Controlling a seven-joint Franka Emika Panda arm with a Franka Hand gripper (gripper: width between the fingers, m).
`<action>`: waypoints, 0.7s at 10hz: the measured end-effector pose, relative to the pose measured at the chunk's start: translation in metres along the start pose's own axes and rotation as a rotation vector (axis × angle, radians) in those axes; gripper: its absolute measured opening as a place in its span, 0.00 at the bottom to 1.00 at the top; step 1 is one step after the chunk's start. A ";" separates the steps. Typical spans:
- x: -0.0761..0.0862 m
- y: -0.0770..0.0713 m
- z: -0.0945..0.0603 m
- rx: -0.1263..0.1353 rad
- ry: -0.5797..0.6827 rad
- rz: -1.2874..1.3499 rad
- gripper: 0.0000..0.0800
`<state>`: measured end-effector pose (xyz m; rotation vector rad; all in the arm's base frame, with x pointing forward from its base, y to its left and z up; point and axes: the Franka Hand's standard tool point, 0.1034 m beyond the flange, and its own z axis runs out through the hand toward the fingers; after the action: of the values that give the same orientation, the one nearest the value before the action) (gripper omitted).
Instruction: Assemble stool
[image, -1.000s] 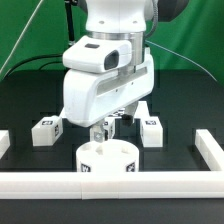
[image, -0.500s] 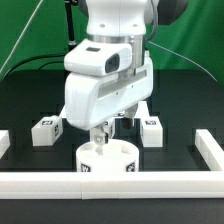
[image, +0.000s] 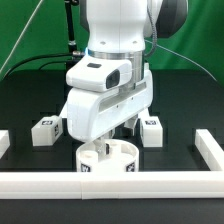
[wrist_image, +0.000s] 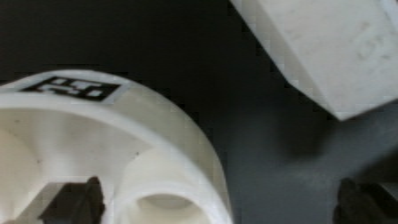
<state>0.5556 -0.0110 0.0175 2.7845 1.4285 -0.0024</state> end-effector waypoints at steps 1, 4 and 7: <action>0.000 0.000 0.000 0.000 0.000 0.000 0.78; 0.000 0.000 0.000 0.000 0.000 0.000 0.41; 0.000 0.000 0.000 0.000 0.000 0.000 0.41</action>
Offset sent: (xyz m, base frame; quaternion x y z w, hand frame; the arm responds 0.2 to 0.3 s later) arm 0.0000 0.0000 0.0000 0.0000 0.0000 0.0000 1.0000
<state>0.5556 -0.0110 0.0174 2.7845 1.4285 -0.0022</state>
